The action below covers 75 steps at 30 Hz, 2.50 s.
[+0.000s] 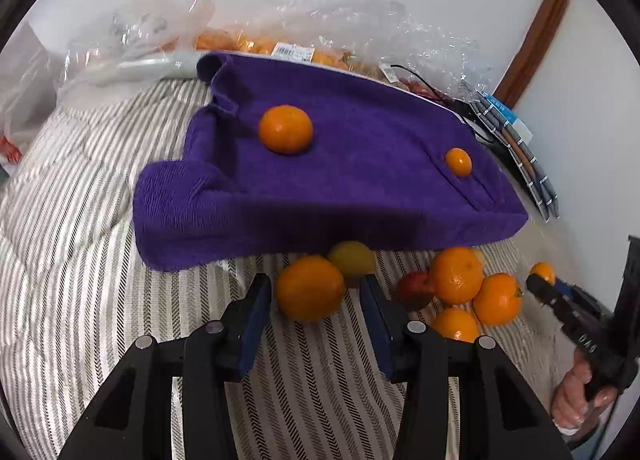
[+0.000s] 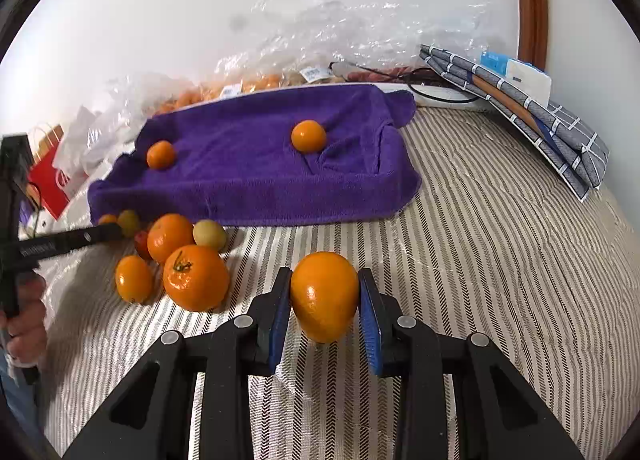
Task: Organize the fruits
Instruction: 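Grasp a yellow-orange fruit with the right gripper while the left gripper grasps an orange, then carry both fruits onto the purple towel and open both grippers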
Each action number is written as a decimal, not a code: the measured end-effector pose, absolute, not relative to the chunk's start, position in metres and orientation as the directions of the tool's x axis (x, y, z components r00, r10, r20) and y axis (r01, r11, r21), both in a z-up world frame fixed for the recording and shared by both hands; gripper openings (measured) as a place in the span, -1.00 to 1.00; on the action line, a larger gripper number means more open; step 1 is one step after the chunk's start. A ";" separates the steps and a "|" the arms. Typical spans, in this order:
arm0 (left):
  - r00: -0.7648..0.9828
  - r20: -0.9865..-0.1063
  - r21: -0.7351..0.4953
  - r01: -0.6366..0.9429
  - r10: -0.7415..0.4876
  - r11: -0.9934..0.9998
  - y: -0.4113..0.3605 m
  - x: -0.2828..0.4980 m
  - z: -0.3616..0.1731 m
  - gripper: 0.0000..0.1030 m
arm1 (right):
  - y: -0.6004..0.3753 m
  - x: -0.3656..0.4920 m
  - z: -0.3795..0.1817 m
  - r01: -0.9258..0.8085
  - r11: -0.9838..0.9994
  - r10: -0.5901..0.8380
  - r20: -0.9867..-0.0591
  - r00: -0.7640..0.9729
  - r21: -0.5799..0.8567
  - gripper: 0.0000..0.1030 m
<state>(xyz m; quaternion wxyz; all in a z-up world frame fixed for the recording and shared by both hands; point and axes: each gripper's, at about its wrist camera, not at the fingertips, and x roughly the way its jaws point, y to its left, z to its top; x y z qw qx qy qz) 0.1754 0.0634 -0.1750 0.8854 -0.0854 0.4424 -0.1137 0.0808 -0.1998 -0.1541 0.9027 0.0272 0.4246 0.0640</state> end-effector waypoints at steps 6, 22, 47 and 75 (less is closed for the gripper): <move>0.585 -0.760 -0.255 0.132 -0.283 0.958 0.063 0.173 -0.174 -0.37 | -0.209 0.081 -0.154 -0.059 0.988 0.148 -0.757 0.636 0.144 -0.37; 0.630 -0.728 -0.250 0.123 -0.270 0.961 0.071 0.169 -0.167 -0.37 | -0.208 0.082 -0.155 -0.061 0.988 0.147 -0.758 0.636 0.141 -0.37; 0.768 -0.582 -0.299 0.104 -0.268 0.948 0.092 0.147 -0.136 -0.37 | -0.215 0.074 -0.145 -0.034 0.987 0.139 -0.721 0.679 0.159 -0.37; 0.772 -0.616 -0.263 -0.014 -0.157 0.965 0.097 0.244 -0.126 -0.37 | -0.218 0.216 -0.126 -0.101 0.952 0.276 -0.665 0.694 0.290 -0.37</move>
